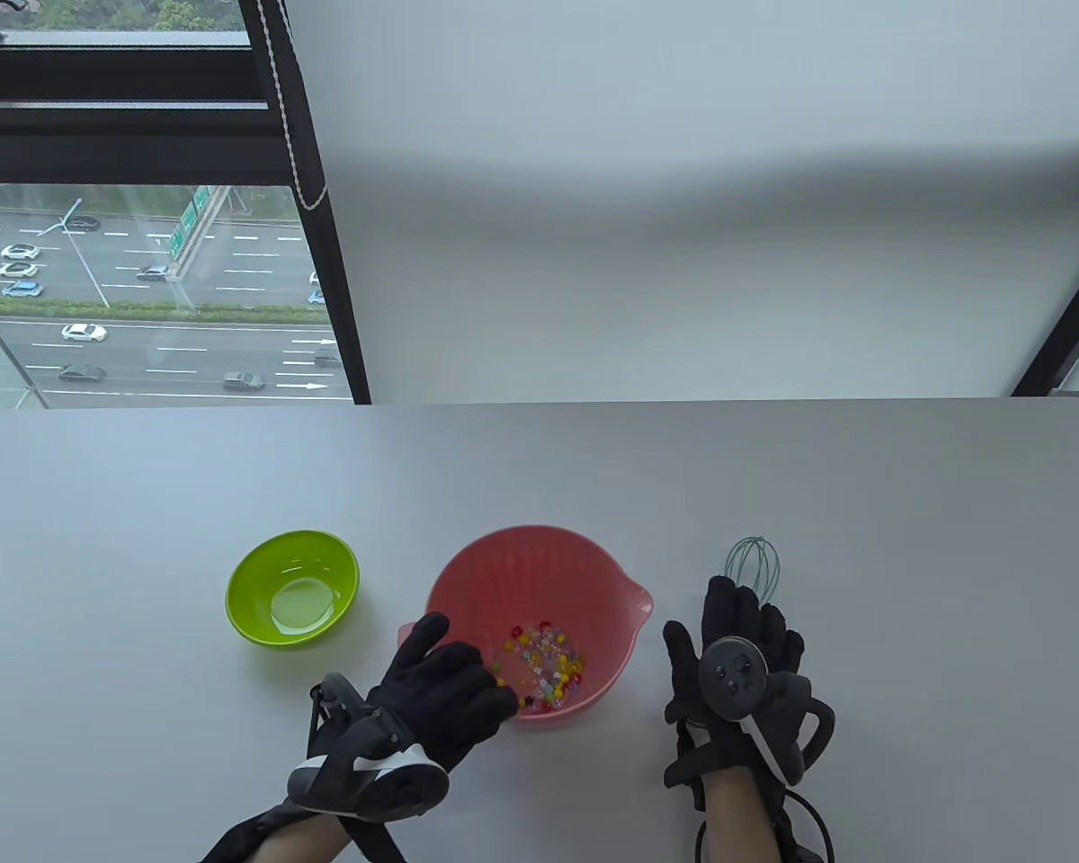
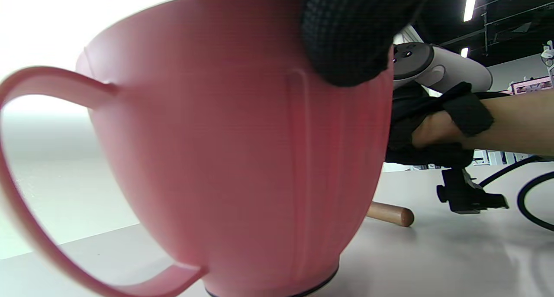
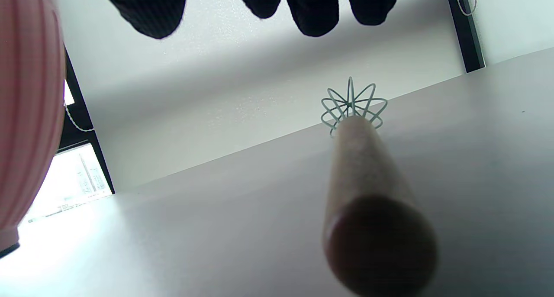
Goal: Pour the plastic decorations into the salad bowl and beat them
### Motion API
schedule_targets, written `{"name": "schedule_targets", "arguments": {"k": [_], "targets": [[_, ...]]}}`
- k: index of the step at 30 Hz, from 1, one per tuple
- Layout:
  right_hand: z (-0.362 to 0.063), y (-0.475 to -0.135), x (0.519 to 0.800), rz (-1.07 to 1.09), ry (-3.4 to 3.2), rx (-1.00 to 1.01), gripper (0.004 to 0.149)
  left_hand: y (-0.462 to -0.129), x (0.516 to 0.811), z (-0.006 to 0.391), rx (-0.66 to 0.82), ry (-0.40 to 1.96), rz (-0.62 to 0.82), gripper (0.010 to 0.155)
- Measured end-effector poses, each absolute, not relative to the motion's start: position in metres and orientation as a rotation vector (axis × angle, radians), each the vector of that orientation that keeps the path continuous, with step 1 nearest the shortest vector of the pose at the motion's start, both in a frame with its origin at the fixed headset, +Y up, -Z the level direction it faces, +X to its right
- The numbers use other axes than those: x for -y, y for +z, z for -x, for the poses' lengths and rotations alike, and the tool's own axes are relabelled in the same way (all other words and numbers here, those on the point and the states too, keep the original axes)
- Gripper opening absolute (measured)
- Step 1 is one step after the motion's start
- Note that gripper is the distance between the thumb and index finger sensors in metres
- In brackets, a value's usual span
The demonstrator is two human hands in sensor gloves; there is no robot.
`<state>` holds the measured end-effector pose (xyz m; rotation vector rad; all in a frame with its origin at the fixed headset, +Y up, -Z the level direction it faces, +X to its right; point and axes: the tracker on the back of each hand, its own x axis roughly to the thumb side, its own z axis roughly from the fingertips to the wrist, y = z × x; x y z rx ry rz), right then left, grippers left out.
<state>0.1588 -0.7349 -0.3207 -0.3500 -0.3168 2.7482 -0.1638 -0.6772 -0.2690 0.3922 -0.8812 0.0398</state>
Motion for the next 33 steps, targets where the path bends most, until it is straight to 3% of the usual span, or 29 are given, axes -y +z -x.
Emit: {"name": "schedule_targets", "arguments": {"k": [10, 16, 19, 21, 24, 27, 29, 33], "targets": [[-0.192, -0.312, 0.735, 0.725, 2.641, 0.328, 0.072, -0.258, 0.69, 0.154, 0.942, 0.019, -0.361, 0.042], [-0.188, -0.317, 0.741, 0.8, 2.687, 0.114, 0.077, -0.259, 0.691, 0.157, 0.939, 0.004, -0.361, 0.044], [-0.18, -0.321, 0.743, 0.8, 2.73, -0.108, 0.082, -0.266, 0.69, 0.164, 0.927, 0.079, -0.323, 0.065], [-0.174, -0.324, 0.743, 0.799, 2.788, -0.187, 0.084, -0.278, 0.686, 0.176, 0.916, 0.28, -0.236, 0.08], [-0.17, -0.326, 0.747, 0.793, 2.79, -0.329, 0.088, -0.301, 0.678, 0.2, 0.805, 0.532, -0.264, 0.082], [-0.169, -0.326, 0.748, 0.795, 2.788, -0.374, 0.089, -0.321, 0.68, 0.216, 0.611, 0.451, -0.361, 0.076], [-0.168, -0.327, 0.748, 0.785, 2.796, -0.4, 0.09, -0.334, 0.689, 0.223, 0.517, 0.471, -0.328, 0.078], [-0.165, -0.329, 0.75, 0.764, 2.798, -0.499, 0.093, -0.348, 0.714, 0.225, 0.475, 0.673, -0.185, 0.079]]}}
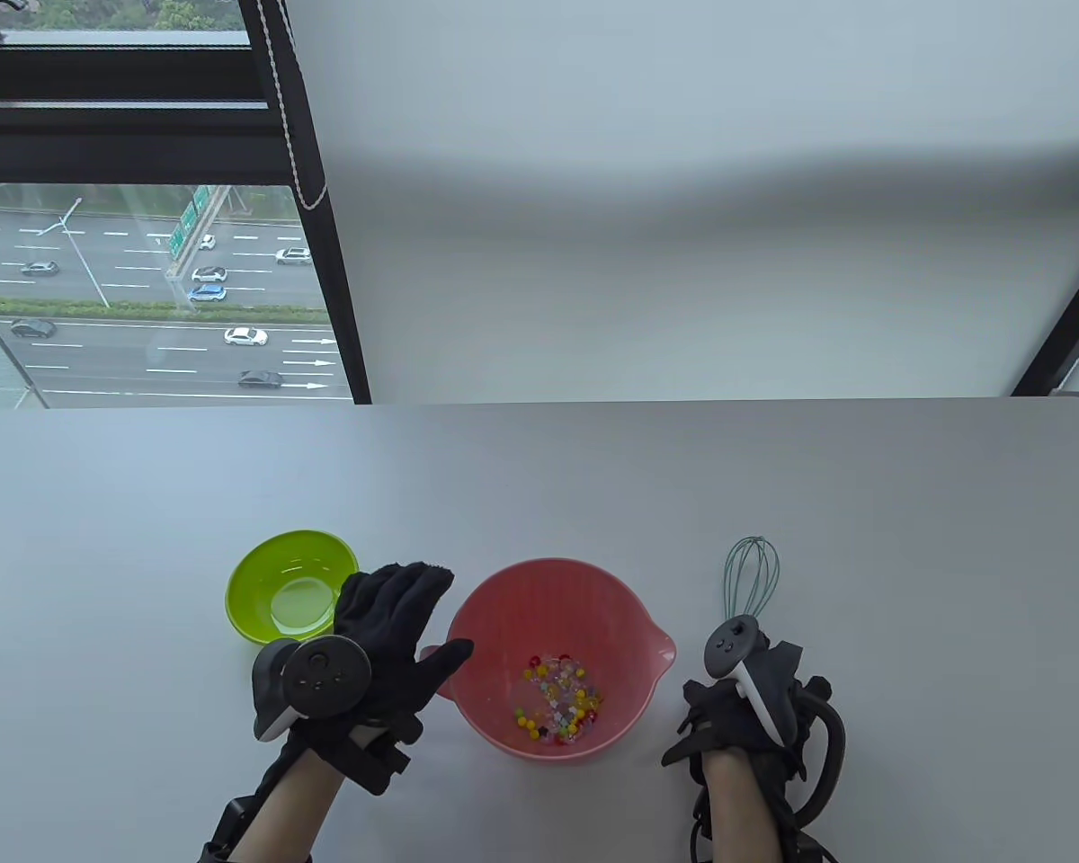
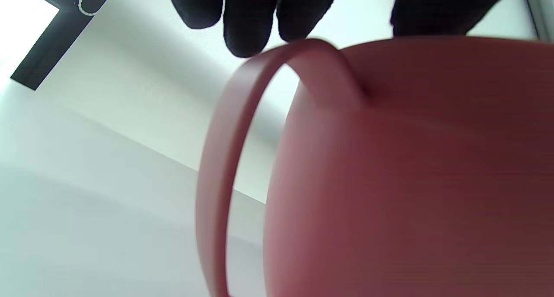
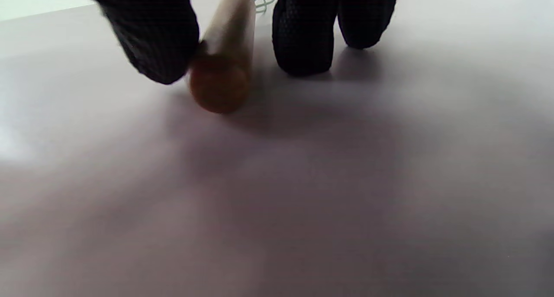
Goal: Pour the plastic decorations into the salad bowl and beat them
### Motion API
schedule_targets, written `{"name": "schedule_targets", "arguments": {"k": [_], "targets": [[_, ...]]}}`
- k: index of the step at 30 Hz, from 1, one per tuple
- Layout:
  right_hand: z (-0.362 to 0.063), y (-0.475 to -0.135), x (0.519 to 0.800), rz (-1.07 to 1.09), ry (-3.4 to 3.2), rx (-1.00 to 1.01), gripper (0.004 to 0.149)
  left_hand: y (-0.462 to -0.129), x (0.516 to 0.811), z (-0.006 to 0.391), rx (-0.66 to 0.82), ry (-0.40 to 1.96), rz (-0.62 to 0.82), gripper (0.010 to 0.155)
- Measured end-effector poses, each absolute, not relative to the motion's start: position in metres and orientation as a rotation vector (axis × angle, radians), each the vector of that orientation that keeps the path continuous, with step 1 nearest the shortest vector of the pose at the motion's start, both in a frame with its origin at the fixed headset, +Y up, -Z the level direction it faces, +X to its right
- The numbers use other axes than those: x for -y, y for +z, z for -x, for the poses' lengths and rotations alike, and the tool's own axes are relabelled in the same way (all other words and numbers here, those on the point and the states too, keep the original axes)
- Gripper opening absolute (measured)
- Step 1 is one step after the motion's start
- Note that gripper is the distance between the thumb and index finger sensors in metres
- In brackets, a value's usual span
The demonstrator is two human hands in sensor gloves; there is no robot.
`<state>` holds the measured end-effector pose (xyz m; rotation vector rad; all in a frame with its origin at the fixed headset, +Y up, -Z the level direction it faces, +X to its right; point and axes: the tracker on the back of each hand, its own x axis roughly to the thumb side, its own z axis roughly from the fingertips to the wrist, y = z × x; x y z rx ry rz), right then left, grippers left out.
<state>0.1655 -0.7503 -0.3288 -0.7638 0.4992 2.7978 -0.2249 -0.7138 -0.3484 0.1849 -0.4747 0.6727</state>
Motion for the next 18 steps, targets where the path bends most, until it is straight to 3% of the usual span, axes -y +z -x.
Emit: {"name": "schedule_targets", "arguments": {"k": [5, 8, 13, 18], "targets": [[-0.164, -0.33, 0.751, 0.736, 2.8, -0.534, 0.089, -0.357, 0.729, 0.229, 0.464, 0.801, -0.071, 0.077], [-0.165, -0.33, 0.752, 0.736, 2.795, -0.502, 0.086, -0.357, 0.736, 0.228, 0.468, 0.834, -0.075, 0.076], [-0.169, -0.328, 0.748, 0.721, 2.771, -0.238, 0.079, -0.354, 0.739, 0.226, 0.471, 0.908, -0.088, 0.072], [-0.169, -0.32, 0.736, 0.635, 2.724, 0.195, 0.065, -0.351, 0.742, 0.228, 0.46, 0.958, -0.108, 0.07]]}}
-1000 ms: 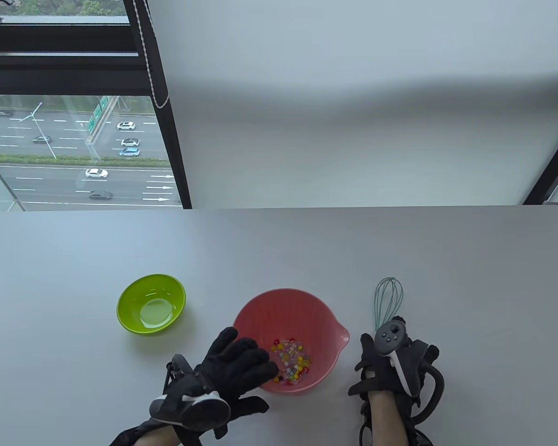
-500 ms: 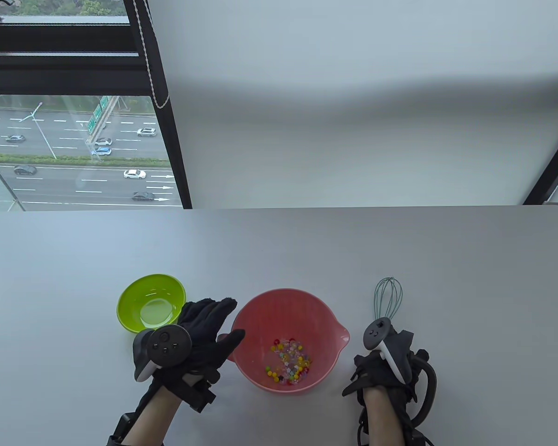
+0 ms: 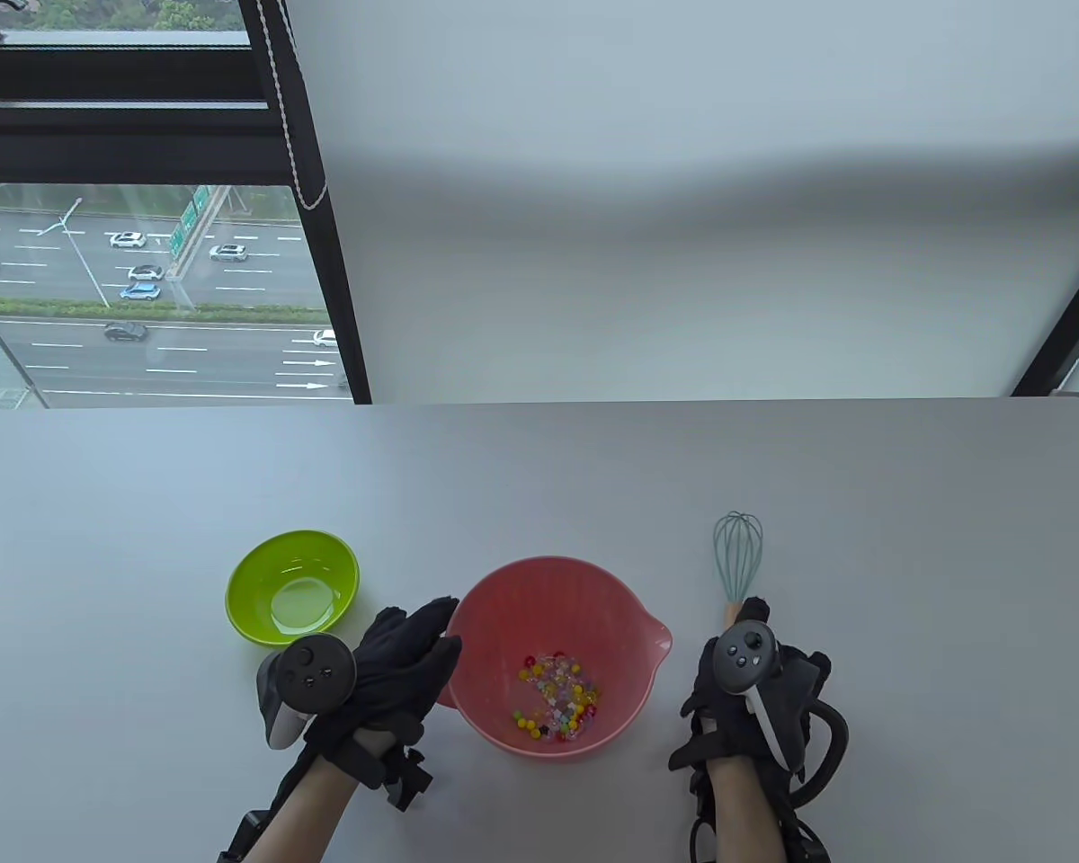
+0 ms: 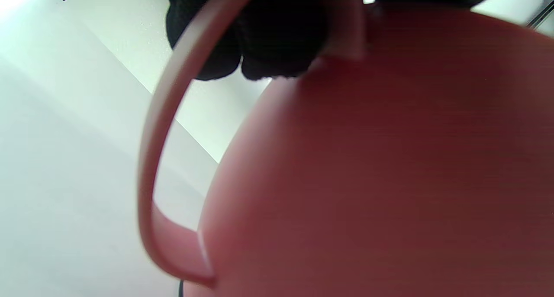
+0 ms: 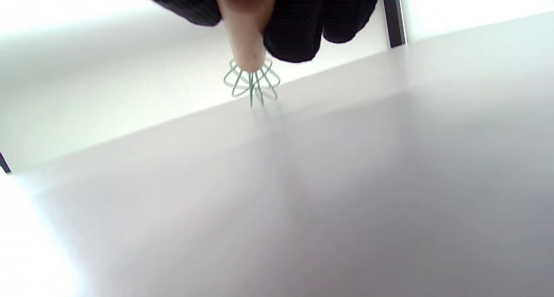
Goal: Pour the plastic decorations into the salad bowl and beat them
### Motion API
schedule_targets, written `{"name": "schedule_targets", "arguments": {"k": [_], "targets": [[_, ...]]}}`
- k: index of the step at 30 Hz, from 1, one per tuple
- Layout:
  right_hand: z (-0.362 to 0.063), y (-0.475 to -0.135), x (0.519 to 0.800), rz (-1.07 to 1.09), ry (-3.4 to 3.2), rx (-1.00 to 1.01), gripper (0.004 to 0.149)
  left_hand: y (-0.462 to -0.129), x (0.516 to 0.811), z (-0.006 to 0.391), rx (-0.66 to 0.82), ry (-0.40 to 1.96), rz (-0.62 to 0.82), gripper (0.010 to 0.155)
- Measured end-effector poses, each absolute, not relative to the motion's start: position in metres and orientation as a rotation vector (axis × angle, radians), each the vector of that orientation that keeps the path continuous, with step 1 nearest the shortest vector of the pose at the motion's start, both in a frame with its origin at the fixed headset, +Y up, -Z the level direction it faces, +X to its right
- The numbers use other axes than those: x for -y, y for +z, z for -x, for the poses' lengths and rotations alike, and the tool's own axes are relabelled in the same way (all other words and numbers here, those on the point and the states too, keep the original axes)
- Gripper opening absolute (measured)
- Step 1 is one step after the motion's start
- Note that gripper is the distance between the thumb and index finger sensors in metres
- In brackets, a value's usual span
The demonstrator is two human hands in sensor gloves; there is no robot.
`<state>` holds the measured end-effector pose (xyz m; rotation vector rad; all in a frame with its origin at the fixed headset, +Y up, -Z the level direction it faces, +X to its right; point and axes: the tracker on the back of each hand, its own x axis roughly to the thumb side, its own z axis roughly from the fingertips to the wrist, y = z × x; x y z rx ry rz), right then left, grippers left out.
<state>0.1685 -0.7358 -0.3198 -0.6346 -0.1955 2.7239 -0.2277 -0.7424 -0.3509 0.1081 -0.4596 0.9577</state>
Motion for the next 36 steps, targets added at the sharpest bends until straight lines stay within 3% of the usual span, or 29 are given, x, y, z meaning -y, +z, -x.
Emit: {"name": "schedule_targets", "arguments": {"k": [6, 12, 24, 29, 34, 36], "targets": [[-0.168, -0.303, 0.718, 0.479, 2.597, 0.703, 0.058, -0.348, 0.741, 0.23, 0.445, 0.932, -0.136, 0.069], [-0.167, -0.285, 0.7, 0.327, 2.318, 0.97, 0.055, -0.348, 0.745, 0.233, 0.429, 0.963, -0.148, 0.068], [-0.162, -0.278, 0.683, 0.056, 2.092, 0.9, 0.043, -0.347, 0.745, 0.232, 0.426, 0.966, -0.148, 0.069], [-0.139, -0.275, 0.678, -0.069, 2.258, 0.988, 0.043, -0.346, 0.745, 0.231, 0.426, 0.977, -0.141, 0.069], [-0.105, -0.273, 0.678, -0.243, 2.487, 1.085, 0.047, -0.346, 0.745, 0.231, 0.427, 0.984, -0.137, 0.07], [-0.093, -0.274, 0.679, -0.29, 2.542, 1.054, 0.06, -0.346, 0.745, 0.231, 0.427, 0.985, -0.136, 0.07]]}}
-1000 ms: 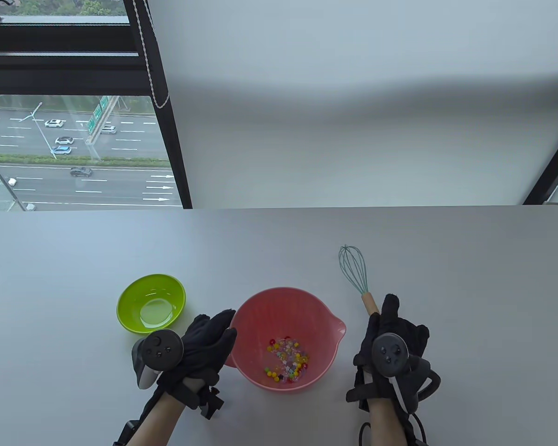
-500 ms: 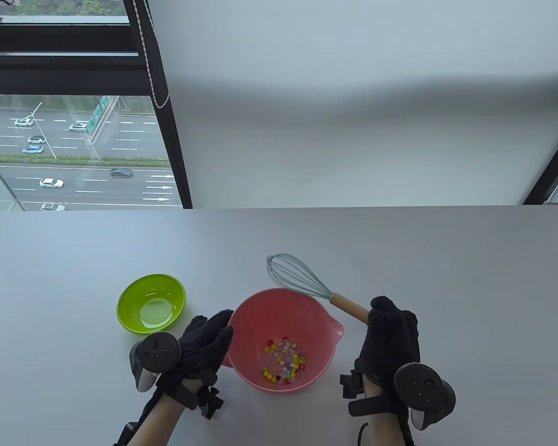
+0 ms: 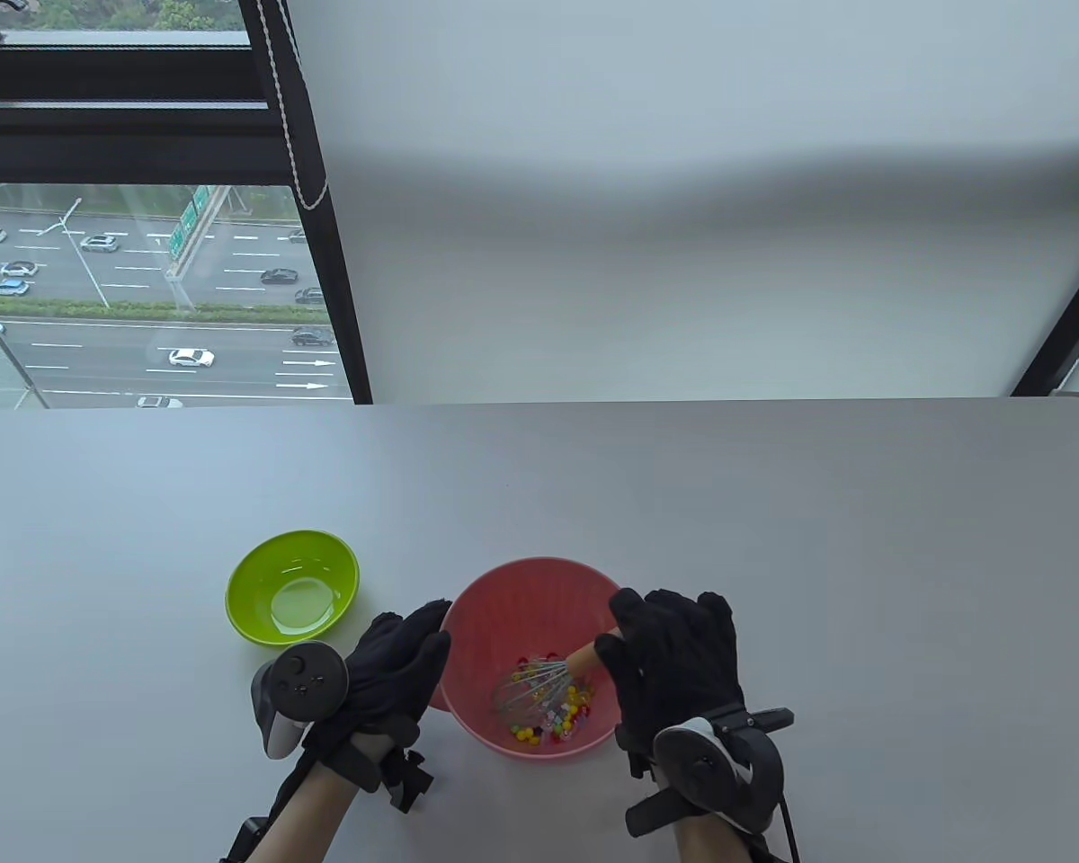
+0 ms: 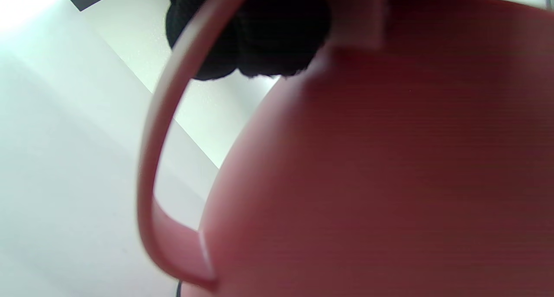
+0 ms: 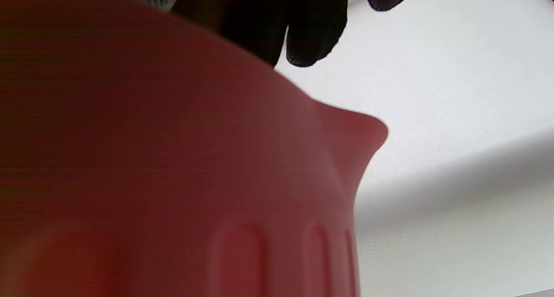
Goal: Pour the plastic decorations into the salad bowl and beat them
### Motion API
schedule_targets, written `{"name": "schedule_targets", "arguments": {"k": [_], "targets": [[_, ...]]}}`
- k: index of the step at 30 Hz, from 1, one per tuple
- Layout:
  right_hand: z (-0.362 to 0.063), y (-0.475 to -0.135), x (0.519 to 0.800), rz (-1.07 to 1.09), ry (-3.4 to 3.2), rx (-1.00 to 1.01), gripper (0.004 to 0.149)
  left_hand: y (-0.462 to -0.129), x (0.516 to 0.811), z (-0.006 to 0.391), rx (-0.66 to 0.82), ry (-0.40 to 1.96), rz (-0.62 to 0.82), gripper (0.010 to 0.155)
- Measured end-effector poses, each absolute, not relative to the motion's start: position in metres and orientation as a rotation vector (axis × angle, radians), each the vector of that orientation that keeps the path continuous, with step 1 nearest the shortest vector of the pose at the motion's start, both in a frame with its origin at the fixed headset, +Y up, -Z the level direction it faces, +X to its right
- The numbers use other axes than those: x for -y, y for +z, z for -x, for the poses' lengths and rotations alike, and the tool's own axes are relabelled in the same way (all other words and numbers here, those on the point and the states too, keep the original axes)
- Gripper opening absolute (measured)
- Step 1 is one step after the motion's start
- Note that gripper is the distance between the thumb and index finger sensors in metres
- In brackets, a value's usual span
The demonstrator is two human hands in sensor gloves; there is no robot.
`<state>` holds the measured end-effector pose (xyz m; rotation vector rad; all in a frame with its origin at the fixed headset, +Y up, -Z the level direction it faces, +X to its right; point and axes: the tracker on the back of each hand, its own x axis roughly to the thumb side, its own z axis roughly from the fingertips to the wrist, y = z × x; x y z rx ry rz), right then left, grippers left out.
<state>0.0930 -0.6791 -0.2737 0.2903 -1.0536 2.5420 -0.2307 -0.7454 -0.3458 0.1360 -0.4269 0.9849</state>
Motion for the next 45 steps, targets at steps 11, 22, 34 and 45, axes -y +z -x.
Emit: {"name": "schedule_targets", "arguments": {"k": [11, 22, 34, 45], "targets": [[-0.072, -0.266, 0.678, -0.394, 2.525, 1.082, 0.07, -0.345, 0.746, 0.23, 0.427, 1.015, -0.119, 0.07], [-0.079, -0.265, 0.674, -0.352, 2.523, 1.138, 0.066, -0.346, 0.745, 0.231, 0.424, 1.005, -0.127, 0.07], [-0.09, -0.269, 0.671, -0.302, 2.459, 1.055, 0.067, -0.345, 0.746, 0.232, 0.416, 1.003, -0.137, 0.07], [-0.086, -0.269, 0.674, -0.31, 2.465, 1.032, 0.068, -0.344, 0.748, 0.232, 0.41, 1.007, -0.14, 0.069]]}}
